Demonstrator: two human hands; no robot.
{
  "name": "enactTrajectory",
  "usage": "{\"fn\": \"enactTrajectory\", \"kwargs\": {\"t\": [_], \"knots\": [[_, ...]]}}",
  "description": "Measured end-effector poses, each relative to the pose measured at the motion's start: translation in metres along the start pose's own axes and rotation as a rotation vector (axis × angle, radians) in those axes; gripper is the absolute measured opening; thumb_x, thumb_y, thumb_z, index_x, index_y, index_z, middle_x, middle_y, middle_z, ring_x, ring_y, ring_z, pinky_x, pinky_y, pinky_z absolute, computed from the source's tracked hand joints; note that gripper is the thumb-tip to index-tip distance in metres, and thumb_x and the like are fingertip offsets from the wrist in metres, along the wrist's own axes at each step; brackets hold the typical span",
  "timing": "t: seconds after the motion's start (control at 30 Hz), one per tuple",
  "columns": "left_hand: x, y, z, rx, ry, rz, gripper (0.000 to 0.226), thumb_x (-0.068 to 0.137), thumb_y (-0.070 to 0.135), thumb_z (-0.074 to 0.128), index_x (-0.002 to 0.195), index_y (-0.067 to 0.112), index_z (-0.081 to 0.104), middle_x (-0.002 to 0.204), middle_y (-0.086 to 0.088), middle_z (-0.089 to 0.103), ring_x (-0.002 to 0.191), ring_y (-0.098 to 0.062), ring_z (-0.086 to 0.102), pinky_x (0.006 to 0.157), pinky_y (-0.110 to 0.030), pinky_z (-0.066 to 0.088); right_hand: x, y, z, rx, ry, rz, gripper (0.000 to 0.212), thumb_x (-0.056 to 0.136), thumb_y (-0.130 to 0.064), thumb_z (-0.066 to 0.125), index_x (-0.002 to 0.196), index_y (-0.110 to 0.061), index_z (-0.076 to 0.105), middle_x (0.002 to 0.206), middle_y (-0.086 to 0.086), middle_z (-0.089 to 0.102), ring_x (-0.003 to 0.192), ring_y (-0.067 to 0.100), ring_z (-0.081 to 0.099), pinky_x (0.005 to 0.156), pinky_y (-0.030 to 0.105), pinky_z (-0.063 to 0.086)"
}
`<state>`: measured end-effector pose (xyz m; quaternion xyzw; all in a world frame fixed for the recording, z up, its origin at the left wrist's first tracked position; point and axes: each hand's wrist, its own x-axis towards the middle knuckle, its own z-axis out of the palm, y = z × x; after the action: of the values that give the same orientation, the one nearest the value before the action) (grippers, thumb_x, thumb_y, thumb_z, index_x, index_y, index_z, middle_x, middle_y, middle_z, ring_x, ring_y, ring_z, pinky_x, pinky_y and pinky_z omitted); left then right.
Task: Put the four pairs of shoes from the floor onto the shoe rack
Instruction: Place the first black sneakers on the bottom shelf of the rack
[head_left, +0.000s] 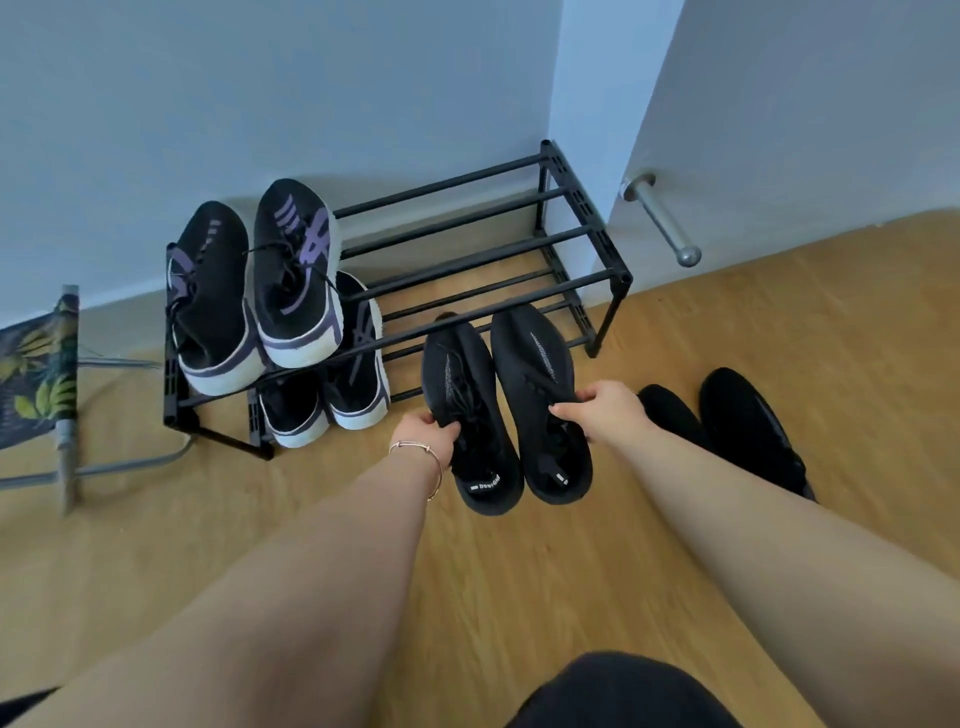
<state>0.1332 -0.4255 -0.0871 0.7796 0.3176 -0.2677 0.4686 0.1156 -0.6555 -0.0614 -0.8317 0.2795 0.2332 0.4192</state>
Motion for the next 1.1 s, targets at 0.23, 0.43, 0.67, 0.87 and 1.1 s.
{"fn": "enactTrajectory", "kwargs": {"t": [0.23, 0.43, 0.67, 0.87, 1.1], "knots": [[0.078, 0.019, 0.009, 0.069, -0.003, 0.079, 0.028, 0.09, 0.026, 0.071, 0.113, 0.011, 0.064, 0.103, -0.013, 0.067, 0.104, -0.039, 0.068, 0.095, -0.049, 0.058, 0.065, -0.02, 0.021, 0.01, 0.055, -0.009, 0.026, 0.087, -0.032, 0.074, 0.07, -0.02, 0.058, 0.076, -0.001, 0.064, 0.068, 0.014, 0.058, 0.075, 0.035, 0.051], [0.085, 0.012, 0.009, 0.159, -0.067, 0.111, 0.046, 0.093, 0.03, 0.067, 0.136, 0.017, 0.057, 0.115, -0.004, 0.066, 0.108, -0.032, 0.067, 0.098, -0.046, 0.056, 0.077, -0.012, 0.034, 0.165, -0.005, 0.049, 0.018, 0.092, -0.026, 0.07, 0.103, -0.012, 0.067, 0.094, 0.003, 0.067, 0.078, 0.016, 0.06, 0.071, 0.03, 0.049], [0.062, -0.003, -0.001, 0.015, -0.185, 0.145, 0.059, 0.096, 0.042, 0.059, 0.151, 0.03, 0.04, 0.141, 0.003, 0.058, 0.121, -0.022, 0.059, 0.109, -0.045, 0.049, 0.064, 0.006, 0.028, 0.227, -0.069, 0.024, 0.052, 0.099, -0.022, 0.059, 0.148, -0.012, 0.044, 0.138, 0.004, 0.056, 0.122, 0.023, 0.055, 0.1, 0.037, 0.049], [0.037, -0.041, 0.004, 0.177, -0.213, 0.103, 0.088, 0.086, 0.054, 0.07, 0.157, 0.023, 0.03, 0.149, 0.0, 0.05, 0.131, -0.023, 0.055, 0.094, -0.03, 0.048, 0.039, 0.057, 0.039, -0.13, -0.12, 0.018, 0.062, 0.095, -0.017, 0.063, 0.151, -0.02, 0.037, 0.142, 0.005, 0.052, 0.118, 0.021, 0.056, 0.095, 0.03, 0.048], [0.046, -0.06, 0.031, 0.38, -0.122, 0.138, 0.09, 0.076, 0.046, 0.083, 0.15, 0.021, 0.04, 0.143, -0.005, 0.049, 0.125, -0.024, 0.057, 0.101, -0.04, 0.054, 0.035, 0.062, 0.072, -0.117, -0.013, -0.114, 0.083, 0.078, -0.038, 0.082, 0.147, -0.016, 0.04, 0.138, 0.004, 0.047, 0.122, 0.021, 0.053, 0.095, 0.03, 0.044]]}}
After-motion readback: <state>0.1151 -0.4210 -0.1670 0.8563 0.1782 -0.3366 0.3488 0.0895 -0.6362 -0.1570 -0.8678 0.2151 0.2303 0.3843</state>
